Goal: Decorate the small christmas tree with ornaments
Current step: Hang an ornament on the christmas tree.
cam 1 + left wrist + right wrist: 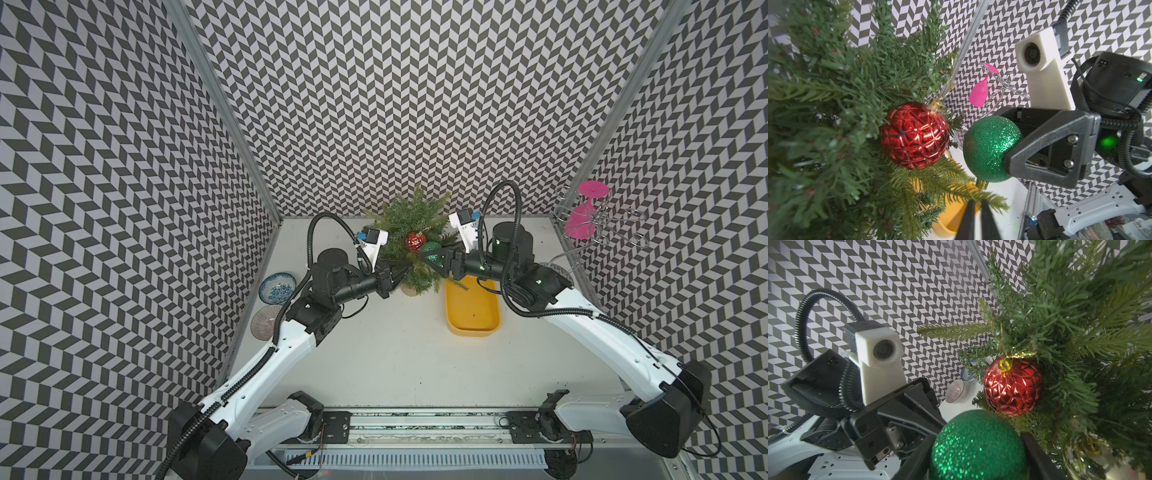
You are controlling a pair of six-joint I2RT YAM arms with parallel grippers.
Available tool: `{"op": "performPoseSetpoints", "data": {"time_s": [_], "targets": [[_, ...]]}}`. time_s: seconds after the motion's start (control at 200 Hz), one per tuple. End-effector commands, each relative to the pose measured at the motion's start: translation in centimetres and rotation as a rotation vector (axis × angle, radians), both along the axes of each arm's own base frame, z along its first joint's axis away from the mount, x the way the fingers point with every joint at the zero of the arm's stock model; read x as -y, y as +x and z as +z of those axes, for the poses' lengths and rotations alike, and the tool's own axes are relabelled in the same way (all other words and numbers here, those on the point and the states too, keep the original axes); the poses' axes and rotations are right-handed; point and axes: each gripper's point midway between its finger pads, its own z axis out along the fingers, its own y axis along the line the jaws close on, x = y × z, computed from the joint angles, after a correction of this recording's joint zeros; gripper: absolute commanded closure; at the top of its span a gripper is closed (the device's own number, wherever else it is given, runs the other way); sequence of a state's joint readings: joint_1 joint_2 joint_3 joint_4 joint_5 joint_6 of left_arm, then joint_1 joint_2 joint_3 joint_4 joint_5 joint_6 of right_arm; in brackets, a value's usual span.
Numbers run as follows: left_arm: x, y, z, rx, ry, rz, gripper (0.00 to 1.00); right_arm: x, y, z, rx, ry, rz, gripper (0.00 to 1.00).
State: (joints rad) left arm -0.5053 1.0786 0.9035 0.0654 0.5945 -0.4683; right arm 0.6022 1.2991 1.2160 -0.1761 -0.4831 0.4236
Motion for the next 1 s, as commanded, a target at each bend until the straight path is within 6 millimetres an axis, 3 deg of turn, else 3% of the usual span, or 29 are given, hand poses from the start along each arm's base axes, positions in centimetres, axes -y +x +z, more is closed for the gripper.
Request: {"op": "performPoseSetpoints", "data": {"time_s": [0.0, 0.355, 0.556, 0.846, 0.996], "targets": [[-0.4, -0.3, 1.5, 0.039, -0.02, 0.011, 0.72, 0.5, -0.5, 2.7, 0.068, 0.07, -0.008, 0.39], [0.3, -1.1, 2.9, 0.081, -0.001, 0.024, 0.65, 0.5, -1.1, 2.7, 0.055, 0.102, 0.009, 0.39], [0.4, -0.6, 3.0, 0.097, 0.032, 0.077, 0.61, 0.6, -1.2, 2.8, 0.055, 0.106, 0.012, 0.39], [0.4, 0.6, 2.5, 0.074, 0.059, 0.131, 0.7, 0.6, -1.6, 3.0, 0.059, 0.113, 0.02, 0.39], [0.6, 0.3, 2.4, 0.075, 0.057, 0.116, 0.62, 0.7, -1.5, 3.1, 0.063, 0.113, 0.013, 0.39]]}}
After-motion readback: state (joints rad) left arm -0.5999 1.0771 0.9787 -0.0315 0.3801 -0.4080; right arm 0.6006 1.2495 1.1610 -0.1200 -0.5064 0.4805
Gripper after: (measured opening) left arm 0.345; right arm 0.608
